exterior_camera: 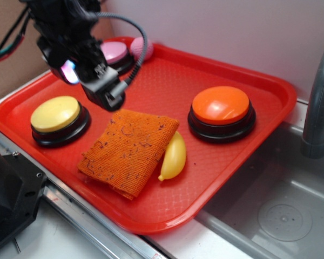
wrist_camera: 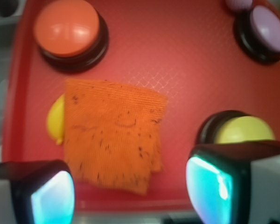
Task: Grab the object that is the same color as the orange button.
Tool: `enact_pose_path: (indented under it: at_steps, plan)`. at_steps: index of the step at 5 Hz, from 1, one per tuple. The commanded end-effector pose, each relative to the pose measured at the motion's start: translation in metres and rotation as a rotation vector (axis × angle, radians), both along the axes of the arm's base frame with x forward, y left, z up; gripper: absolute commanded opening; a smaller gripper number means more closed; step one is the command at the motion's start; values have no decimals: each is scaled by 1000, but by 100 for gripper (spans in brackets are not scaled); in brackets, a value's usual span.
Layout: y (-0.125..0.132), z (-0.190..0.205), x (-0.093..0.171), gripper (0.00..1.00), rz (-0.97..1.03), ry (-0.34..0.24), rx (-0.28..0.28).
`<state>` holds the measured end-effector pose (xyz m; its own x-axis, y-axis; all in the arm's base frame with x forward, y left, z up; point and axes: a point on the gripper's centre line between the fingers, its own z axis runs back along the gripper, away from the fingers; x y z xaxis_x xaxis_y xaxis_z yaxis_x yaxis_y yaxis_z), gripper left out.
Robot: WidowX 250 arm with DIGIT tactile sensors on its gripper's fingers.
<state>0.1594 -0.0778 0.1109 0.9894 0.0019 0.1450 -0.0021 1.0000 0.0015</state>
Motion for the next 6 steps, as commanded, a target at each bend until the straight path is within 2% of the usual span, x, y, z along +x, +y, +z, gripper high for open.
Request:
enact_pose_path:
  at_steps: [1, 3, 4, 5, 6]
  plan:
    - [-4, -58, 7, 100, 10, 29, 9]
    - [-1, -88, 6, 100, 31, 18, 2]
    - [0, -96, 6, 98, 48, 36, 5]
    - [0, -98, 5, 0, 65, 35, 14]
    - [1, -97, 5, 0, 69, 32, 13]
